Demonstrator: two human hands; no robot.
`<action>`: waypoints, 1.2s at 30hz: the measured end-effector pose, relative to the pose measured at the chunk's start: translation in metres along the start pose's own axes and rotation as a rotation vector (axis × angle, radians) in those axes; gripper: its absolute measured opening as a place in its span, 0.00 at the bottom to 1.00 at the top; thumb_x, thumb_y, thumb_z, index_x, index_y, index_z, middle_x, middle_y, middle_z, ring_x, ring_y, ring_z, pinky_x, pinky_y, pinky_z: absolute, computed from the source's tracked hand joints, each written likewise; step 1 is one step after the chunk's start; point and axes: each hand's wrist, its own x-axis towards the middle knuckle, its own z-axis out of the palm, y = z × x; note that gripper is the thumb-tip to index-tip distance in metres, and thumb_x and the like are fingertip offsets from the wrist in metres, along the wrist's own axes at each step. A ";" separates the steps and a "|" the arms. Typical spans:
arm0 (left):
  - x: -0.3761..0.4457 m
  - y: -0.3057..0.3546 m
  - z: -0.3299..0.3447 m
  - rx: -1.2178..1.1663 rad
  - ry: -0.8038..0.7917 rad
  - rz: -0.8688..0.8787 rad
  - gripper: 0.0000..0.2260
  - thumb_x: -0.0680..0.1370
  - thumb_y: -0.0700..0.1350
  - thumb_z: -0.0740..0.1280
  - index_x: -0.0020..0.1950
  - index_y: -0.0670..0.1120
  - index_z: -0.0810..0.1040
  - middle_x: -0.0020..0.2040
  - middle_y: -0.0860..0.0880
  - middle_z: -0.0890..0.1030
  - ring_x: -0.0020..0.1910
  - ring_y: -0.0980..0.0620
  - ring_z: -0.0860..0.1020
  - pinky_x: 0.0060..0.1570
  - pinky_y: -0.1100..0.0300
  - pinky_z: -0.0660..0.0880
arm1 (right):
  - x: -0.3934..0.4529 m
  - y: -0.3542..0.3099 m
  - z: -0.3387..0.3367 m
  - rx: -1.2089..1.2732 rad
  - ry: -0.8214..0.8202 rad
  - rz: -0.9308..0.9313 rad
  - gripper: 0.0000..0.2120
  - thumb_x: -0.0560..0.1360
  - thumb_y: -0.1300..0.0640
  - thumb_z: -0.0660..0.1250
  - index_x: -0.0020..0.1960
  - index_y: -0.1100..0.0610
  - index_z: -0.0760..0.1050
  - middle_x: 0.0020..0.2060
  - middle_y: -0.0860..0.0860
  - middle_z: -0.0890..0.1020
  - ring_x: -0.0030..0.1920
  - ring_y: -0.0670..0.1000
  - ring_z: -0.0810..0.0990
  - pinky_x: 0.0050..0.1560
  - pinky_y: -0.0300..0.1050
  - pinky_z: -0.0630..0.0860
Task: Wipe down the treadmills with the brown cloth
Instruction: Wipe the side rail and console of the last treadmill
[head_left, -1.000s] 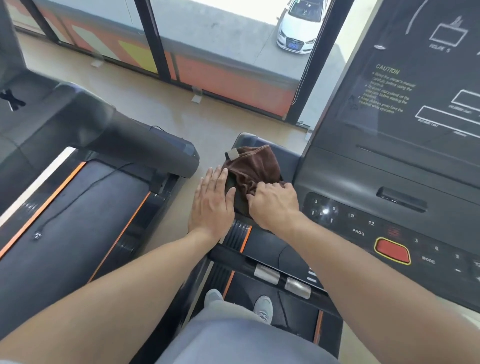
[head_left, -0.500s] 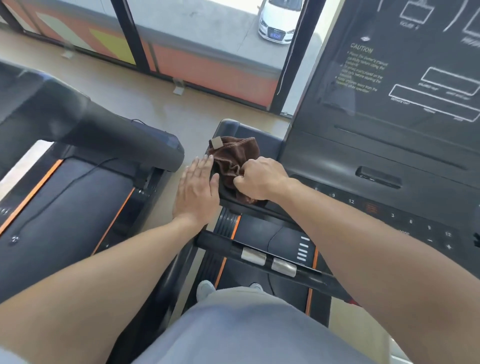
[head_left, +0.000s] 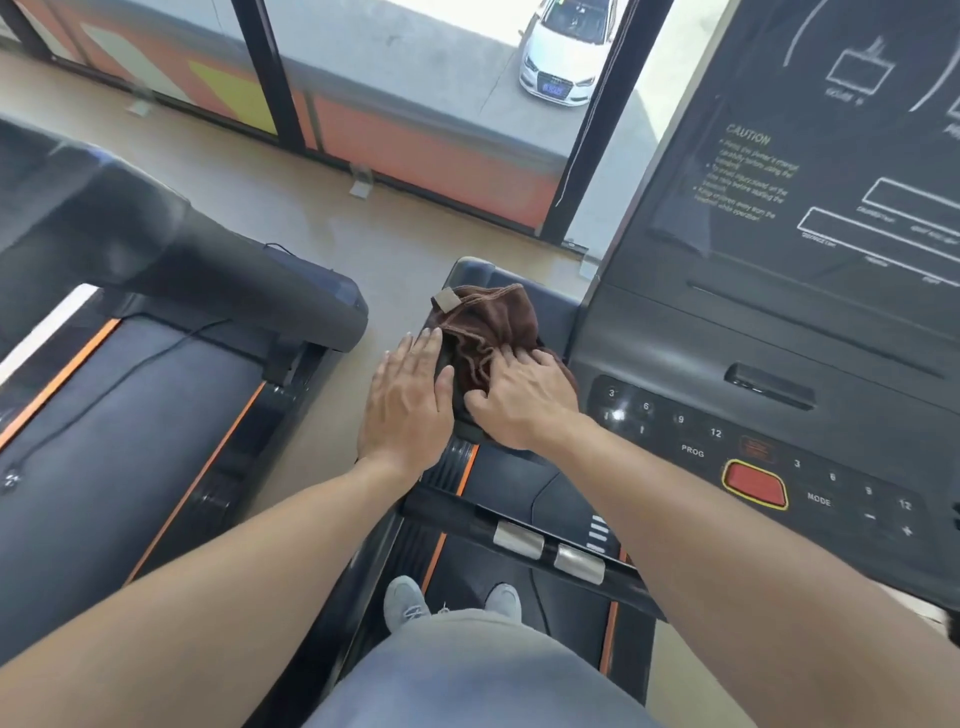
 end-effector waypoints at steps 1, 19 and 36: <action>0.000 0.000 0.000 0.000 -0.006 0.000 0.23 0.87 0.51 0.54 0.82 0.46 0.61 0.80 0.46 0.65 0.81 0.48 0.58 0.81 0.51 0.51 | -0.003 0.001 0.000 0.002 0.026 -0.008 0.29 0.78 0.41 0.53 0.70 0.58 0.72 0.67 0.56 0.78 0.69 0.55 0.73 0.73 0.51 0.62; -0.105 0.017 -0.004 -0.283 0.119 0.126 0.19 0.85 0.48 0.58 0.74 0.43 0.73 0.71 0.47 0.77 0.72 0.51 0.72 0.73 0.61 0.65 | -0.120 -0.010 0.013 0.403 0.020 0.136 0.14 0.72 0.56 0.62 0.53 0.50 0.83 0.49 0.54 0.85 0.53 0.62 0.83 0.46 0.48 0.75; -0.198 0.033 -0.018 -0.005 0.185 -0.089 0.19 0.83 0.43 0.61 0.75 0.43 0.71 0.73 0.45 0.74 0.75 0.46 0.69 0.75 0.48 0.65 | -0.201 0.012 0.101 -0.138 0.035 -0.351 0.40 0.81 0.52 0.64 0.85 0.54 0.44 0.83 0.57 0.52 0.82 0.59 0.55 0.82 0.61 0.44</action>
